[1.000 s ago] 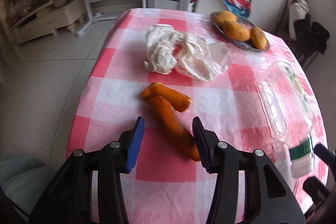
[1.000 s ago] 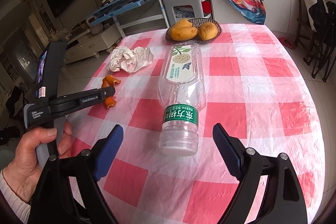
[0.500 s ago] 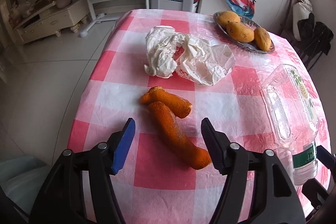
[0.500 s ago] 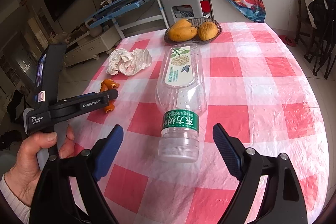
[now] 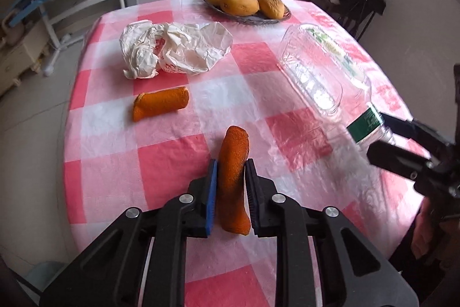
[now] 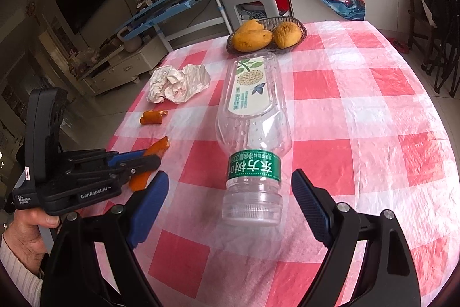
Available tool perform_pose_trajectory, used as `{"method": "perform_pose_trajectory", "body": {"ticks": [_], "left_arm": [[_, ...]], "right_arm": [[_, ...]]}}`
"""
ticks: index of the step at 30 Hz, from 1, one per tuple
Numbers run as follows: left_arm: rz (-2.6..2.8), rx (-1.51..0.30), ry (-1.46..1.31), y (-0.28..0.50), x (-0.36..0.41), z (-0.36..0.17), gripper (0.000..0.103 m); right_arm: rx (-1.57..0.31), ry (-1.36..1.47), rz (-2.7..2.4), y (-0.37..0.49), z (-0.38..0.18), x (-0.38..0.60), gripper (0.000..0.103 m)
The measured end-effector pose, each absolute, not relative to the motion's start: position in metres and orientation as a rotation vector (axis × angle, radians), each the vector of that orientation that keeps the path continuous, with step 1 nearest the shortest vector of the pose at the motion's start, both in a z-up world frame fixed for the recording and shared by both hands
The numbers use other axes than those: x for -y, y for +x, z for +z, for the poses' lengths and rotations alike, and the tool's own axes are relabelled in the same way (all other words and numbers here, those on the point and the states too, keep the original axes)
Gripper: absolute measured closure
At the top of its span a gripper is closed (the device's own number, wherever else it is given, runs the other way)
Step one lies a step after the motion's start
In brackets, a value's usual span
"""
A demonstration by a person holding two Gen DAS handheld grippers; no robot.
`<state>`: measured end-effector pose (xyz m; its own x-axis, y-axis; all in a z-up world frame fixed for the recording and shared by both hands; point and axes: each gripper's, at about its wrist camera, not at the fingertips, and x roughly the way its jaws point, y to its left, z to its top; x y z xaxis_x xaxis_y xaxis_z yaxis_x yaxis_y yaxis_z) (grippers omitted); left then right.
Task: Collect trash
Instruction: 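Grasp an orange snack stick with the left tool and lift it, then grasp the clear water bottle by its cap end with the right tool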
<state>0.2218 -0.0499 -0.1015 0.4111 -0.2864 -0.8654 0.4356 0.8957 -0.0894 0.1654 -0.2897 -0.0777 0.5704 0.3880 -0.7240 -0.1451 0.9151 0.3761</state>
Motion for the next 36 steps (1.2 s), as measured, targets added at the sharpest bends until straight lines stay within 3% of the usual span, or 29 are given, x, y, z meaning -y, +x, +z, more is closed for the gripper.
{"method": "perform_pose_trajectory", "body": {"ticks": [4, 8, 36], "left_arm": [[-0.399, -1.023, 0.225, 0.213, 0.057, -0.099, 0.081], [-0.35, -0.99, 0.215, 0.207, 0.059, -0.096, 0.063], [-0.22, -0.99, 0.145, 0.22, 0.055, -0.103, 0.062]], "right_arm": [[-0.918, 0.288, 0.315, 0.165, -0.079, 0.29, 0.02], [-0.912, 0.268, 0.303, 0.165, -0.08, 0.287, 0.02], [-0.922, 0.171, 0.266, 0.188, -0.089, 0.266, 0.02]]}}
